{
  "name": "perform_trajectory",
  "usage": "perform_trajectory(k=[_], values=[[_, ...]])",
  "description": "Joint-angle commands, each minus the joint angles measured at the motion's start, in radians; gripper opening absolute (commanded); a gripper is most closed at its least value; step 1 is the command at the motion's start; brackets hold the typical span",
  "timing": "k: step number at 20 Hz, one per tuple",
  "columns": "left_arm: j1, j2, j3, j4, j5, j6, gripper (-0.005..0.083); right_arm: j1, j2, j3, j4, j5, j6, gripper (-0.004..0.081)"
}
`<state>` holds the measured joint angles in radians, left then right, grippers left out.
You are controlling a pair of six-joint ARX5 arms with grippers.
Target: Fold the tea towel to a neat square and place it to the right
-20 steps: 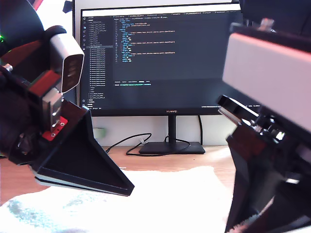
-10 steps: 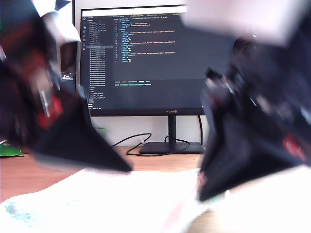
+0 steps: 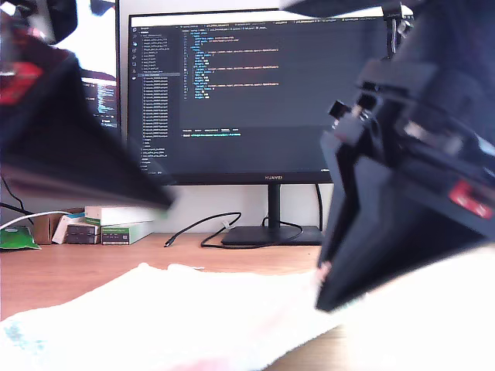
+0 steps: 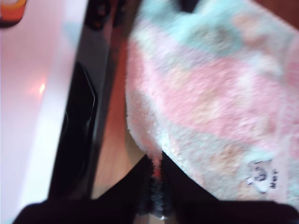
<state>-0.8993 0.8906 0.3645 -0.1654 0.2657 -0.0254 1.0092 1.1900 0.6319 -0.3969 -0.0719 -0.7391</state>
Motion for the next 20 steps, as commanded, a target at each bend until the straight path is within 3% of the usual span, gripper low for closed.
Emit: perform_trajectory(k=[1, 4, 8, 10, 13, 14, 20], values=[[-0.041, -0.026, 0.0, -0.017, -0.045, -0.003, -0.0022, -0.025, 0.011, 0.015, 0.003, -0.016, 0.034, -0.0012], [-0.116, -0.029, 0.0, -0.056, -0.132, -0.012, -0.0022, -0.078, 0.011, 0.025, 0.003, -0.057, 0.09, -0.0013], [-0.157, -0.029, 0.0, -0.063, -0.144, -0.009, -0.0017, -0.137, 0.011, 0.025, 0.005, -0.077, 0.175, -0.0013], [-0.157, -0.029, 0.0, -0.065, -0.148, -0.006, 0.0063, -0.159, 0.011, 0.025, 0.011, -0.12, 0.202, -0.0013], [-0.157, -0.027, 0.0, -0.066, -0.178, 0.008, 0.0299, -0.173, 0.011, 0.025, 0.039, -0.14, 0.222, -0.0013], [-0.157, -0.026, 0.0, -0.066, -0.183, 0.008, 0.0341, -0.178, 0.011, 0.025, 0.048, -0.147, 0.238, -0.0013], [-0.157, 0.047, 0.0, -0.067, -0.223, 0.008, 0.0357, -0.24, 0.011, 0.025, 0.049, -0.166, 0.288, -0.0013]])
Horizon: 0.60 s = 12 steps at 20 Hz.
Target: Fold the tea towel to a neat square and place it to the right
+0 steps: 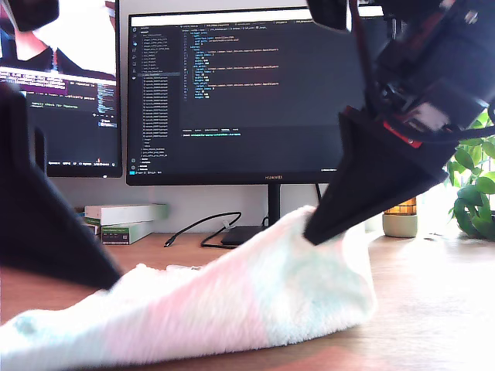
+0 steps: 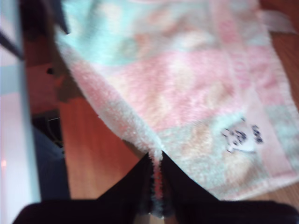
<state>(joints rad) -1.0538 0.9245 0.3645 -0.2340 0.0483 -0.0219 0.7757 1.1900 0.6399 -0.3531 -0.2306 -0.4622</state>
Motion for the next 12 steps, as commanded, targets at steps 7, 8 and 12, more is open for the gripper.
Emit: perform_trajectory(k=[7, 8, 12], values=[[-0.003, 0.072, 0.0, 0.03, -0.147, 0.016, 0.0358, -0.042, 0.011, 0.017, 0.003, -0.033, 0.018, -0.0013], [-0.003, 0.078, 0.0, 0.032, -0.147, 0.016, 0.0358, -0.046, 0.011, 0.017, 0.004, -0.033, 0.018, -0.0013], [-0.003, 0.128, 0.0, 0.031, -0.138, 0.016, 0.0358, -0.059, 0.011, 0.017, 0.004, -0.034, 0.018, -0.0013]])
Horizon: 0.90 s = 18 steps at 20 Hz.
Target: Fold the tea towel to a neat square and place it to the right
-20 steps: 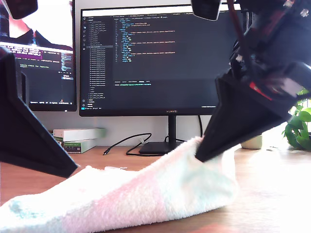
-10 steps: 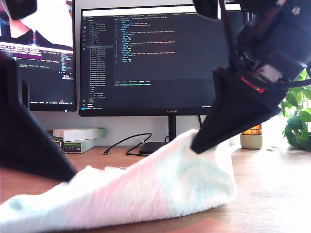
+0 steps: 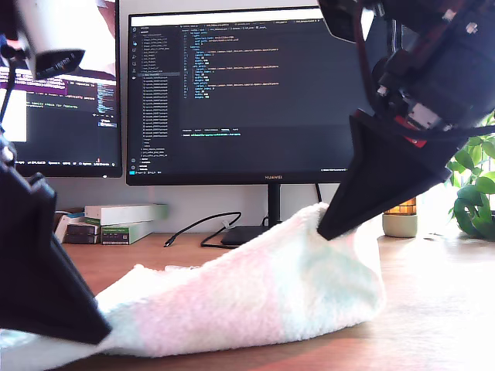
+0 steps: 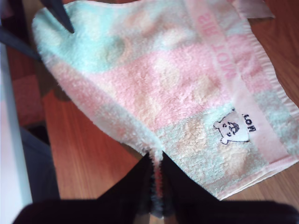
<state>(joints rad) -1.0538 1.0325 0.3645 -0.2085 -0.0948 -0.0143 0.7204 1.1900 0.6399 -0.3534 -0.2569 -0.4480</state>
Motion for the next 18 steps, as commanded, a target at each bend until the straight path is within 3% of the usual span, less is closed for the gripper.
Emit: perform_trajectory(k=[1, 6, 7, 10, 11, 18], values=[[-0.003, 0.033, 0.0, 0.007, 0.005, 0.008, 0.0358, -0.004, 0.011, 0.017, 0.004, -0.007, 0.004, -0.0013], [-0.003, 0.097, 0.0, 0.008, -0.001, 0.016, 0.0346, -0.003, 0.011, 0.017, 0.004, -0.007, 0.005, -0.0013], [-0.003, 0.101, 0.0, 0.007, 0.0, 0.016, 0.0303, -0.003, 0.011, 0.017, 0.004, -0.007, 0.005, -0.0013], [-0.003, 0.098, 0.0, 0.007, 0.003, 0.015, 0.0027, -0.003, 0.011, 0.017, 0.003, -0.007, 0.007, -0.0013], [-0.003, 0.098, 0.003, 0.004, 0.009, 0.015, -0.0019, -0.003, 0.011, 0.017, 0.0, -0.007, 0.007, -0.0013], [-0.003, 0.098, 0.117, -0.116, 0.164, 0.015, -0.0019, -0.003, 0.011, 0.017, -0.103, -0.006, 0.059, -0.0013]])
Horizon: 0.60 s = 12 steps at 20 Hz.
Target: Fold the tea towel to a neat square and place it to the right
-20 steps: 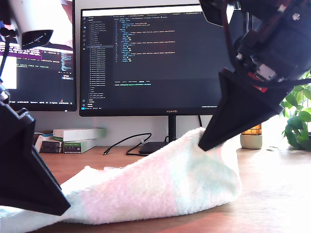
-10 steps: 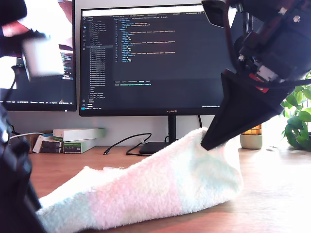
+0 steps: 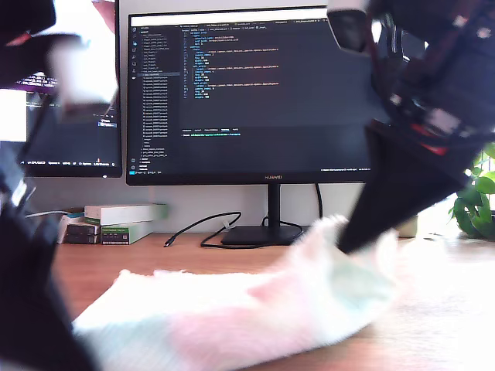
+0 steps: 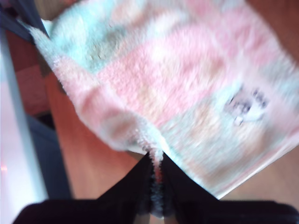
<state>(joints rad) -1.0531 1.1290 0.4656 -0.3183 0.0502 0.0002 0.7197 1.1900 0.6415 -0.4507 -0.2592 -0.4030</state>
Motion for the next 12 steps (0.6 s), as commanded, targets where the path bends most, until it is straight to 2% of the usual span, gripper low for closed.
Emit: perform_trajectory(k=[1, 7, 10, 12], values=[[-0.004, 0.002, 0.033, -0.026, 0.055, 0.0, -0.0019, -0.003, 0.011, 0.016, -0.025, -0.004, 0.017, -0.0013], [-0.003, 0.002, 0.088, -0.22, 0.288, 0.0, -0.0019, -0.003, 0.011, 0.041, -0.219, 0.008, 0.029, -0.0013], [-0.003, 0.002, 0.091, -0.278, 0.355, 0.001, -0.0019, -0.003, 0.011, 0.085, -0.332, 0.008, 0.009, -0.0013], [-0.001, 0.002, 0.093, -0.279, 0.352, 0.022, -0.0019, -0.003, 0.011, 0.106, -0.338, 0.008, 0.01, -0.0013]])
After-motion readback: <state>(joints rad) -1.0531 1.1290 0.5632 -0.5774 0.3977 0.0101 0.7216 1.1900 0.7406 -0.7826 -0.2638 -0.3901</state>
